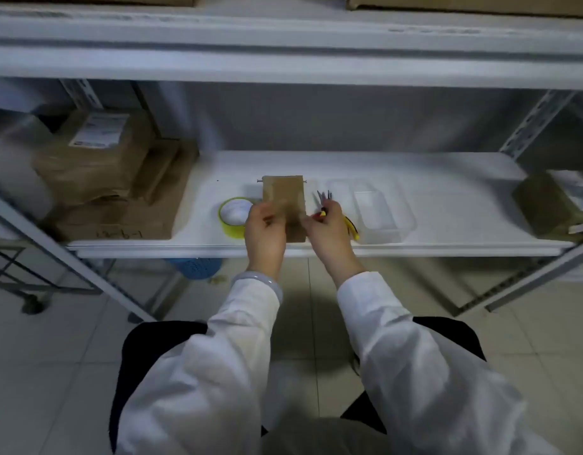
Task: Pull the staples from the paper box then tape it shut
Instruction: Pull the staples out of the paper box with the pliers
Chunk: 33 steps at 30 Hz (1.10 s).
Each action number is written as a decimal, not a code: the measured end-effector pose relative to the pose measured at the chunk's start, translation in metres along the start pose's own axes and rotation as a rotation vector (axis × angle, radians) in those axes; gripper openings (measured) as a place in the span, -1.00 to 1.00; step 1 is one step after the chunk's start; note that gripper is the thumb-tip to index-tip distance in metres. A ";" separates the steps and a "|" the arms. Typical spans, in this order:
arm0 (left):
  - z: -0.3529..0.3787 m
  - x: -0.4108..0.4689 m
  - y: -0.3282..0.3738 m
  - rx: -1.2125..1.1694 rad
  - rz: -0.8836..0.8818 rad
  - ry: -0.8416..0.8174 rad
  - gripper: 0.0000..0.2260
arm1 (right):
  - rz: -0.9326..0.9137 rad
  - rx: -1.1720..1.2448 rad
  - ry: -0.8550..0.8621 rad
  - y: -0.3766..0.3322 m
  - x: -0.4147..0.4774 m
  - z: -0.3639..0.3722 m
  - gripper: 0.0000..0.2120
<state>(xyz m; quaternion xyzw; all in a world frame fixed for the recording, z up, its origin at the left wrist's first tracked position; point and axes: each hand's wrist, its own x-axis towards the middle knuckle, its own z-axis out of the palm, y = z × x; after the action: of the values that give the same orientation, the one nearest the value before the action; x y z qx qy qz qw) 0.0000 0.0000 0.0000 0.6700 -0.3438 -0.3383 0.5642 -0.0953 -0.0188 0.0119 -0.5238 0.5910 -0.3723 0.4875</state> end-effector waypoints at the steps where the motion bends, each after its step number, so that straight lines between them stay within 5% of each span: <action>1: 0.002 0.004 0.000 0.006 -0.002 0.019 -0.79 | 0.004 0.019 -0.016 -0.004 0.003 0.000 -0.51; 11: 0.021 0.034 -0.017 0.365 -0.166 0.177 -0.62 | 0.135 -0.202 0.086 0.015 0.044 0.015 -0.64; 18: 0.032 0.043 -0.034 0.088 -0.323 0.217 -0.36 | 0.219 0.060 -0.063 0.026 0.057 0.022 -0.50; 29: 0.036 0.043 -0.039 -0.168 -0.269 0.290 -0.24 | 0.126 0.269 0.006 0.032 0.058 0.029 -0.87; 33: 0.038 0.041 -0.032 -0.276 -0.365 0.319 -0.20 | 0.080 0.390 0.034 0.023 0.051 0.026 -0.74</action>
<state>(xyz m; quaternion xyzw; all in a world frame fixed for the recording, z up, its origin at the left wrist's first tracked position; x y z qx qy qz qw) -0.0073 -0.0500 -0.0398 0.6826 -0.0750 -0.3682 0.6268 -0.0749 -0.0633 -0.0264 -0.3893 0.5363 -0.4688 0.5840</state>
